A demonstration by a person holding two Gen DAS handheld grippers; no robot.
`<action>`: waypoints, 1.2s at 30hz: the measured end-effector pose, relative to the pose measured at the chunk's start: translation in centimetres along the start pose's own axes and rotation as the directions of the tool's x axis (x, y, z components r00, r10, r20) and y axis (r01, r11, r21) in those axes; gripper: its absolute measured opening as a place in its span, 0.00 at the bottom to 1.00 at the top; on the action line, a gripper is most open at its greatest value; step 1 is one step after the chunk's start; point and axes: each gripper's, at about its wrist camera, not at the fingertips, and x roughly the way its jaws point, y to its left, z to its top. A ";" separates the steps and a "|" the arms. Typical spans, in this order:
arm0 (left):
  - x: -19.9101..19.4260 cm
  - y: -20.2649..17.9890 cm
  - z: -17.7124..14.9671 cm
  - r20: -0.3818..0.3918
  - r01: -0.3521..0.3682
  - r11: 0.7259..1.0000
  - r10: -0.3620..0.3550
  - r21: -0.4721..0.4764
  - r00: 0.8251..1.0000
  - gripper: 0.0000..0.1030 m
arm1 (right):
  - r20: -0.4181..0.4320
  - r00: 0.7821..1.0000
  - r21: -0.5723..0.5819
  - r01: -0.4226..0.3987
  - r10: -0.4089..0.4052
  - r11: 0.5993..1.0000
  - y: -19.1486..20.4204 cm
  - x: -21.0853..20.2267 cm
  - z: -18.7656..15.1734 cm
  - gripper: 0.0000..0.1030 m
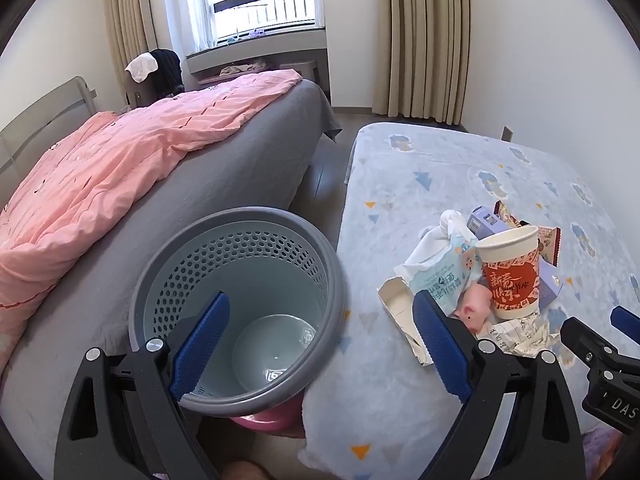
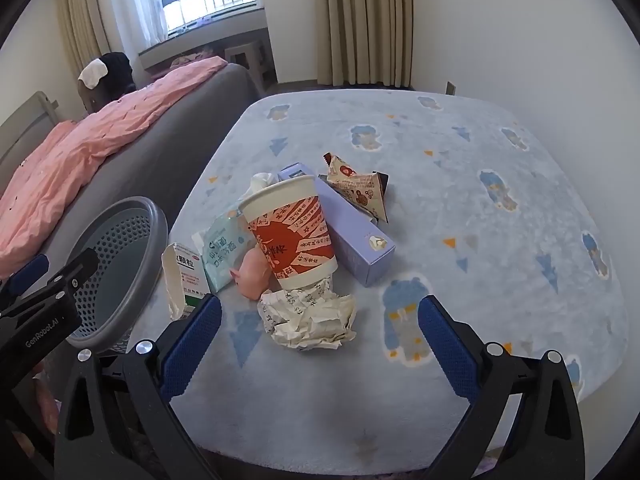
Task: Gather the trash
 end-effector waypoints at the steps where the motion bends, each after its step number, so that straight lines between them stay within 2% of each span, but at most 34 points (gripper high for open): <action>1: 0.0 0.0 0.1 0.002 -0.001 1.000 0.001 0.001 1.000 0.86 | 0.000 1.000 -0.001 0.001 -0.001 1.000 0.2 -0.1 -0.2 0.94; 14: -0.1 -0.2 -0.1 0.017 -0.030 1.000 0.030 0.001 0.999 0.86 | 0.012 1.000 -0.002 0.007 -0.007 1.000 0.1 -0.2 -0.2 0.94; 36: -0.1 0.0 -0.2 0.024 -0.034 0.999 0.034 0.005 0.999 0.86 | 0.018 1.000 -0.002 0.011 -0.011 1.000 0.0 -0.4 -0.1 0.94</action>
